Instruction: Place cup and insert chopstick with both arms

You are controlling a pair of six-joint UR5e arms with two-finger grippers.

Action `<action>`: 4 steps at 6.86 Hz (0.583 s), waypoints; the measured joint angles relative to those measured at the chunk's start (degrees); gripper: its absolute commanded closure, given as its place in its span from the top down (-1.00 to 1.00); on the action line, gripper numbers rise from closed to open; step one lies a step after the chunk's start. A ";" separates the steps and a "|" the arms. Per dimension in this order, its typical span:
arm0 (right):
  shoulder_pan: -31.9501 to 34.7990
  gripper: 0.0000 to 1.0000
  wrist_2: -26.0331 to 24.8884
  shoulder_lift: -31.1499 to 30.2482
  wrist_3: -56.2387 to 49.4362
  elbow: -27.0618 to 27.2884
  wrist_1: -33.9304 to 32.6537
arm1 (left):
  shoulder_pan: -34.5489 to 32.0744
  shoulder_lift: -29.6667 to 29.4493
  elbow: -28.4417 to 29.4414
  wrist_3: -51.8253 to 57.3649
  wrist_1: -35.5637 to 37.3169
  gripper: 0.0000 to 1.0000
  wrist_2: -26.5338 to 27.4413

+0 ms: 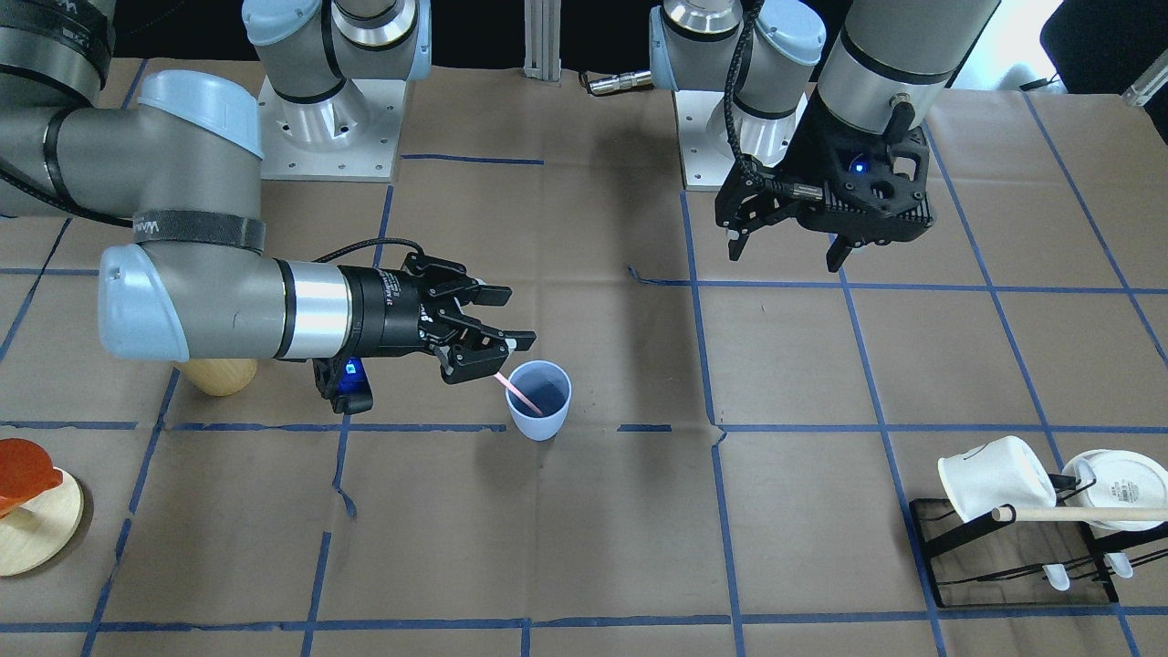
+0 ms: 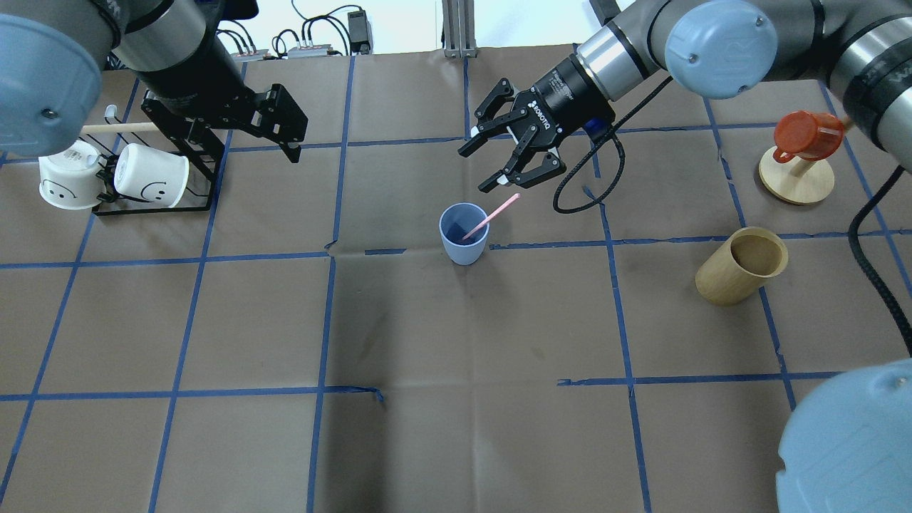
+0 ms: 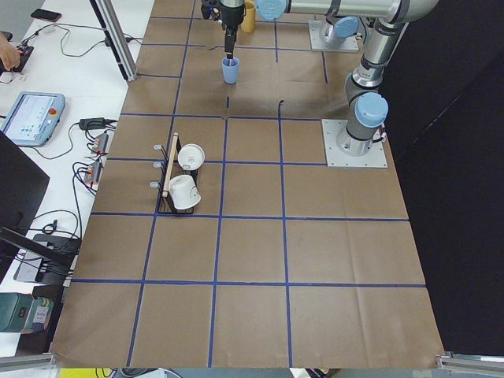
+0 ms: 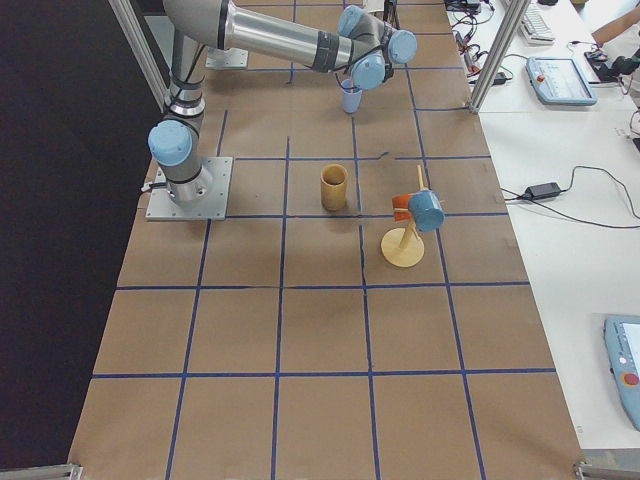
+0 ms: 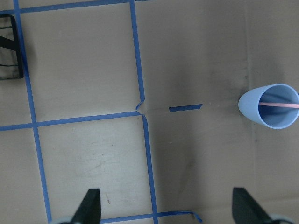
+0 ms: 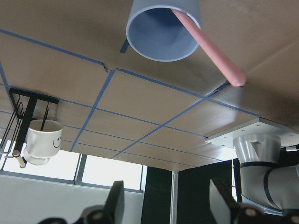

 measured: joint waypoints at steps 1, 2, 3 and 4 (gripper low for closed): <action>0.00 0.98 -0.49 -0.32 2.89 -0.80 -2.49 | 0.14 0.00 0.01 0.00 0.00 1.00 -0.12; -0.01 0.98 -2.51 -0.87 4.21 -1.69 -4.73 | 0.15 0.02 0.03 -0.04 0.00 1.00 -0.17; -0.18 0.98 -6.59 -2.00 3.20 -2.22 -7.37 | 0.17 0.06 0.03 -0.05 -0.01 1.00 -0.17; -0.60 0.98 -11.70 -3.95 -0.65 -2.41 -10.05 | 0.13 0.05 0.02 -0.06 -0.04 1.00 -0.16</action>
